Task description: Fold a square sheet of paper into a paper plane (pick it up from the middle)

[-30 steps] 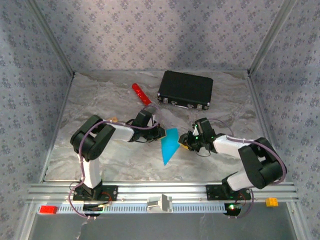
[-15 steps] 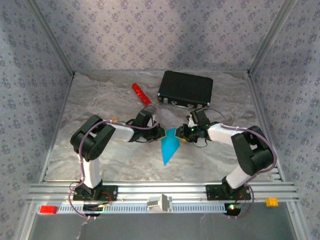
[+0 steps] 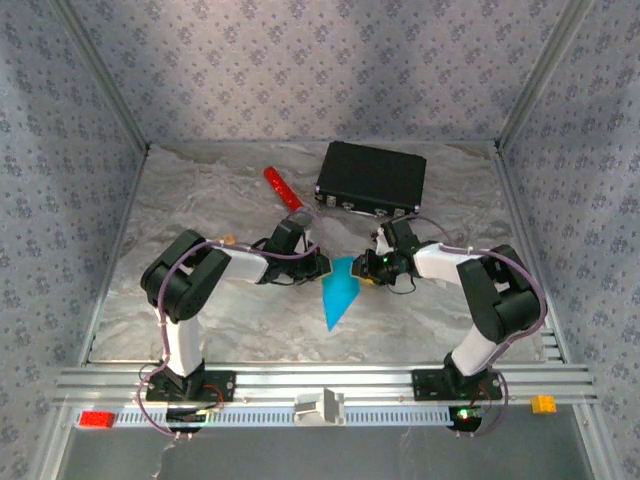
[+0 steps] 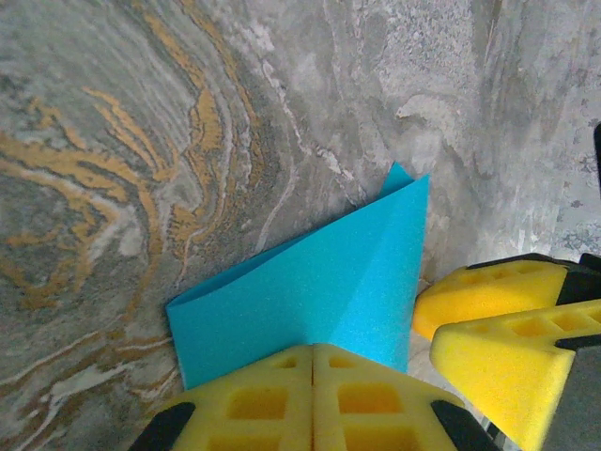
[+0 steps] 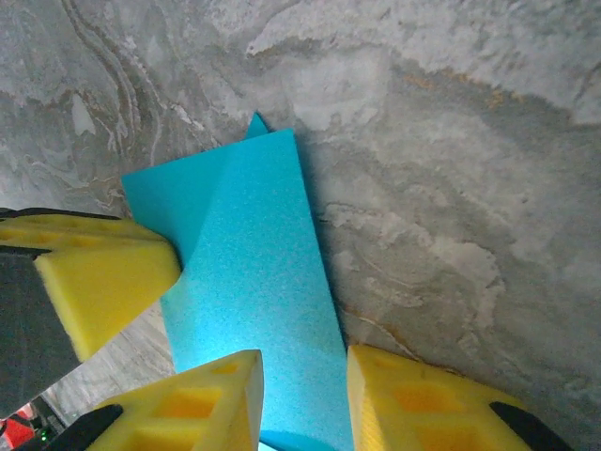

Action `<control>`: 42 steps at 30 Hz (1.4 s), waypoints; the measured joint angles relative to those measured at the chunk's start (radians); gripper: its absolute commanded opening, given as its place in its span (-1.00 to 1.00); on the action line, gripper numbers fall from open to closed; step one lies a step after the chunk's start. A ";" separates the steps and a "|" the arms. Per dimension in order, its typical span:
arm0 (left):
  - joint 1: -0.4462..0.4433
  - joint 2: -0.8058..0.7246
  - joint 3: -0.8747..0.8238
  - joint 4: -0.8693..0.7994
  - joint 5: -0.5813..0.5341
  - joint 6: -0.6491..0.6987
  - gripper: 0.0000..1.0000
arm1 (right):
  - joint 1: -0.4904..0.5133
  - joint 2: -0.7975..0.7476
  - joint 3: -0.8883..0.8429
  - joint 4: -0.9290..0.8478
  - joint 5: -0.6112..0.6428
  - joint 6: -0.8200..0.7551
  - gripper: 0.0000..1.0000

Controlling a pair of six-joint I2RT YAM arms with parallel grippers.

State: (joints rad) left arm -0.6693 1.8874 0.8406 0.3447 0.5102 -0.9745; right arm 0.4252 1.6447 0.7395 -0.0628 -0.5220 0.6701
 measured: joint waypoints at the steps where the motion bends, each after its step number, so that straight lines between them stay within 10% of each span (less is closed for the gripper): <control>1: 0.000 0.000 0.000 0.000 0.000 0.000 -0.86 | 0.000 0.000 -0.001 0.002 -0.007 -0.002 -0.40; 42: 0.000 0.000 0.000 0.000 0.002 0.001 -0.87 | -0.021 0.062 0.084 -0.032 0.056 -0.088 -0.44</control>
State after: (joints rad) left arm -0.6693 1.8877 0.8406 0.3443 0.5125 -0.9733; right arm 0.4042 1.7069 0.8234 -0.0948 -0.4664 0.5823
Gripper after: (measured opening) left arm 0.068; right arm 0.282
